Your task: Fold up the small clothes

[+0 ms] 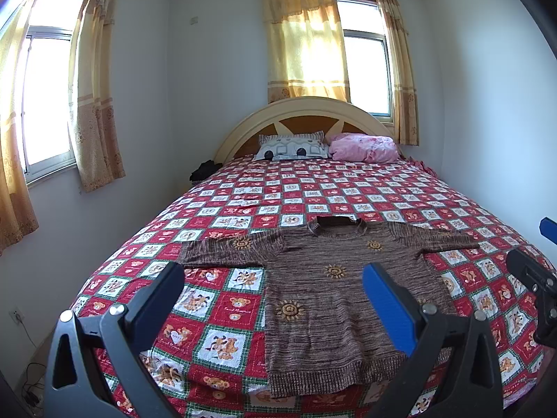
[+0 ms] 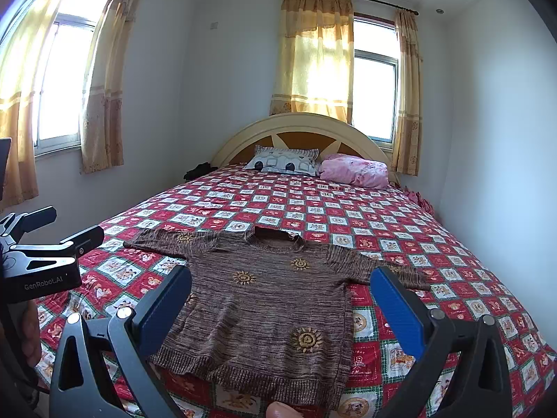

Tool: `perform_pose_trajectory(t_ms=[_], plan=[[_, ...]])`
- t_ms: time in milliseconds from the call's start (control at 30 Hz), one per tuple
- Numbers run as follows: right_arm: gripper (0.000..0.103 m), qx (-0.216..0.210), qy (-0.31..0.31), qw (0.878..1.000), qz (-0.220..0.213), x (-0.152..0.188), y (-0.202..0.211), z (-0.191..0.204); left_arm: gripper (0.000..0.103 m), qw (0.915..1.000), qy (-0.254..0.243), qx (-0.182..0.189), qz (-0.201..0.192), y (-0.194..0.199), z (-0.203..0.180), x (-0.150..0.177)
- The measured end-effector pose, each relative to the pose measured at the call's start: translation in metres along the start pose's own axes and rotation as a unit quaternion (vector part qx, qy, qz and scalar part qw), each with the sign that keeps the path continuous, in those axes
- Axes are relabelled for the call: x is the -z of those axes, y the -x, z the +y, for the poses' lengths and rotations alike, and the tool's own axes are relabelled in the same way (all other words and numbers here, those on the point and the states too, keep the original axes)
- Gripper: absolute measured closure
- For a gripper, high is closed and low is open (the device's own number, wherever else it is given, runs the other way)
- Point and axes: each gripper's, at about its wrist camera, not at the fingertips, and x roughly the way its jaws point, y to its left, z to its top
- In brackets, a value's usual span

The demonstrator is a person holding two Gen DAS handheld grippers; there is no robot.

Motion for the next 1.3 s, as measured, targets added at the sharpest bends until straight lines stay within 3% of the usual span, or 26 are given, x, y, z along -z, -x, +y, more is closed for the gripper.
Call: perform_pose_trajectory(t_ms=[1300], plan=[[0.001,0.003,-0.002,1.000,0.013,0.0047,-0.0078,0.0012,0.000,1.0000,0.003,0.000,0.001,0.0008,0.0030,0.0012]])
